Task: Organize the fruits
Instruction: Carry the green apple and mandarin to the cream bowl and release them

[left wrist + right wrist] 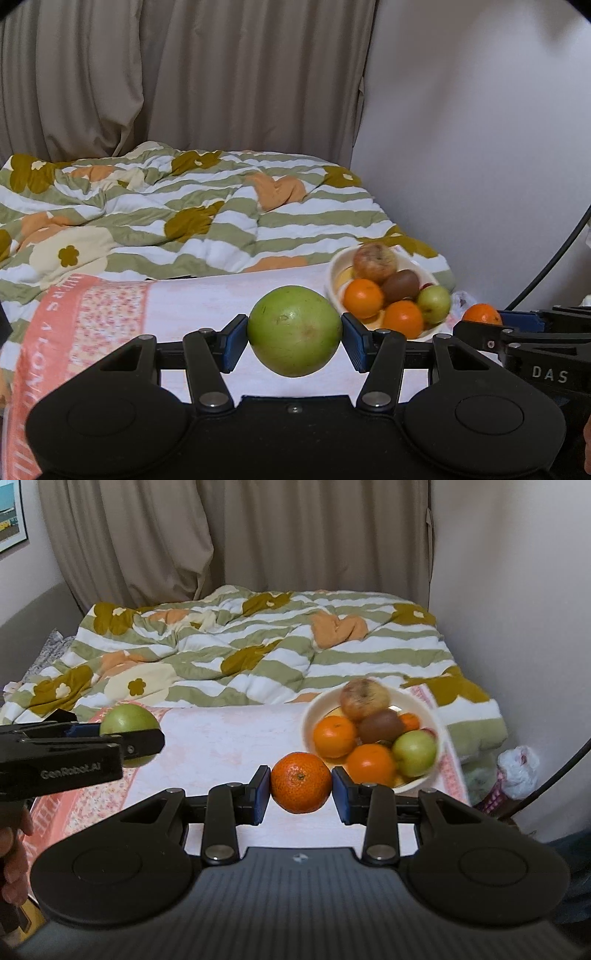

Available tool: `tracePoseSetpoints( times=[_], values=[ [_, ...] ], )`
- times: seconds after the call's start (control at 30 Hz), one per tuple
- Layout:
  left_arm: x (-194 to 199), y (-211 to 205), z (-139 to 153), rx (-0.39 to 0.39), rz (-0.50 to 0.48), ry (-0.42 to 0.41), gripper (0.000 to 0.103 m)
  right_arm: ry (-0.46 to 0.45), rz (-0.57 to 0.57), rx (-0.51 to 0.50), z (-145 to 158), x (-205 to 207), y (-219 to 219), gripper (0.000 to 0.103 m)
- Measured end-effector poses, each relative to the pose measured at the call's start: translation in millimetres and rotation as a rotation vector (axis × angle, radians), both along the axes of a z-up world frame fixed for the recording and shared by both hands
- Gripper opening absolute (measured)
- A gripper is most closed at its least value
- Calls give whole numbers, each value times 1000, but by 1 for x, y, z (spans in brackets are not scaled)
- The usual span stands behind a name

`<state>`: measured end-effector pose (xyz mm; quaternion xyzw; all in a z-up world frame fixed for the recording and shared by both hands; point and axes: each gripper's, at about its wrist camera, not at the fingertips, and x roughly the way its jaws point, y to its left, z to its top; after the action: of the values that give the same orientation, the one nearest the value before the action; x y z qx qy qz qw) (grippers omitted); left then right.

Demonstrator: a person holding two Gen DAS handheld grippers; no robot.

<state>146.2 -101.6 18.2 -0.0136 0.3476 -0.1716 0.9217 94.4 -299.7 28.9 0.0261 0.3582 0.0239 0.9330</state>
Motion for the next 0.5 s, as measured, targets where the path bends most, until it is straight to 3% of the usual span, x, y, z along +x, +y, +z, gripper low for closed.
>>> tracePoseSetpoints(
  times=[0.23,0.5],
  values=[
    [3,-56,-1,0,38,-11,59,-30,54,-14,8,11,-64,51],
    [36,-97,-15,10,79,10,59,-16,50,0,-10,59,-122,51]
  ],
)
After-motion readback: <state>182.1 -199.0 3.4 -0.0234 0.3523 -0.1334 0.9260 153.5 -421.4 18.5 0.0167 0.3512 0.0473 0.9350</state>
